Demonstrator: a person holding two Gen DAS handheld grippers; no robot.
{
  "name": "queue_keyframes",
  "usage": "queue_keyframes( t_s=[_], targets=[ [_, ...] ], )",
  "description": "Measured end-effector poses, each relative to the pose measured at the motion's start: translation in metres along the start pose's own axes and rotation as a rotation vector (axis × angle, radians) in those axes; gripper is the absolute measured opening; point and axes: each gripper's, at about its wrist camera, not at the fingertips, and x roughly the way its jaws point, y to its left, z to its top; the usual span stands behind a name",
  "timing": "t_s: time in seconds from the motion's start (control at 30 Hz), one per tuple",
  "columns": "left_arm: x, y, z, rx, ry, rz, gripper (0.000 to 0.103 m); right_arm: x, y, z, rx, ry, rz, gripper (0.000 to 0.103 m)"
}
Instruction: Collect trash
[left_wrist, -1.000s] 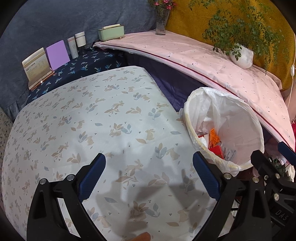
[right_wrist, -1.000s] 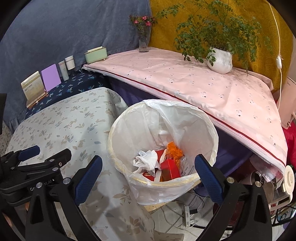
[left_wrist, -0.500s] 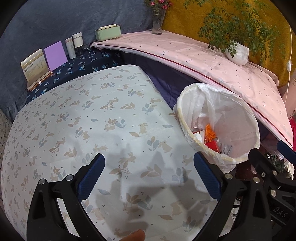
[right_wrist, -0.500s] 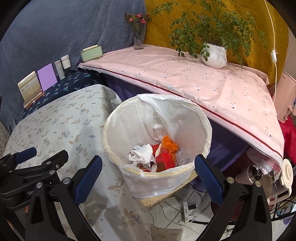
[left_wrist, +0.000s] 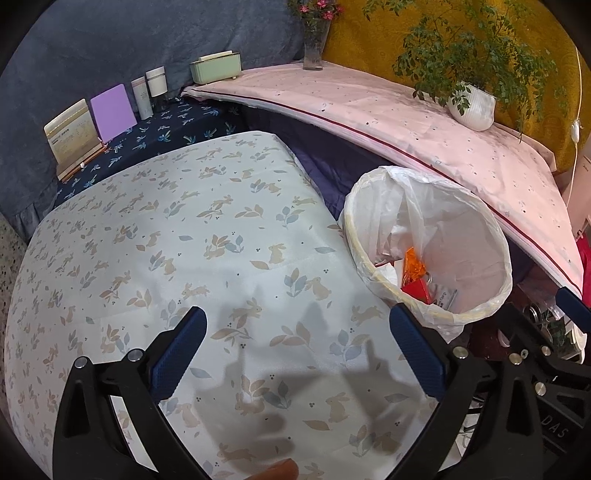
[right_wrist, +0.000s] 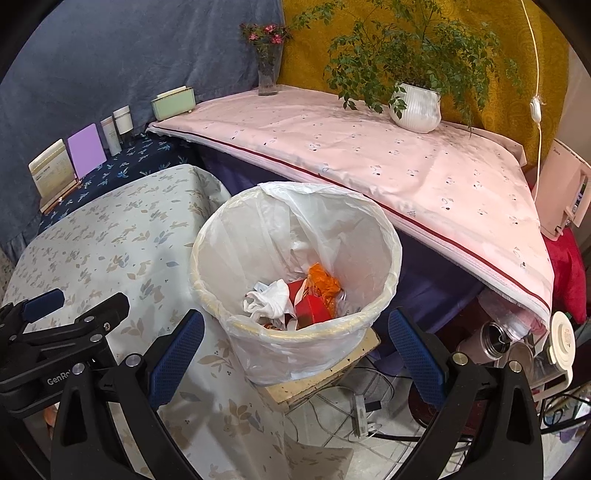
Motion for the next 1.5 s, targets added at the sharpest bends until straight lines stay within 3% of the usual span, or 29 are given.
queue_keyframes(
  t_s=[1.5],
  targets=[
    [-0.0084,-0.0046,-0.0070,-0.019,-0.008,0.033,0.095,-0.0065,-0.0054,-0.0068,-0.010,-0.012,-0.022,0.096]
  ],
)
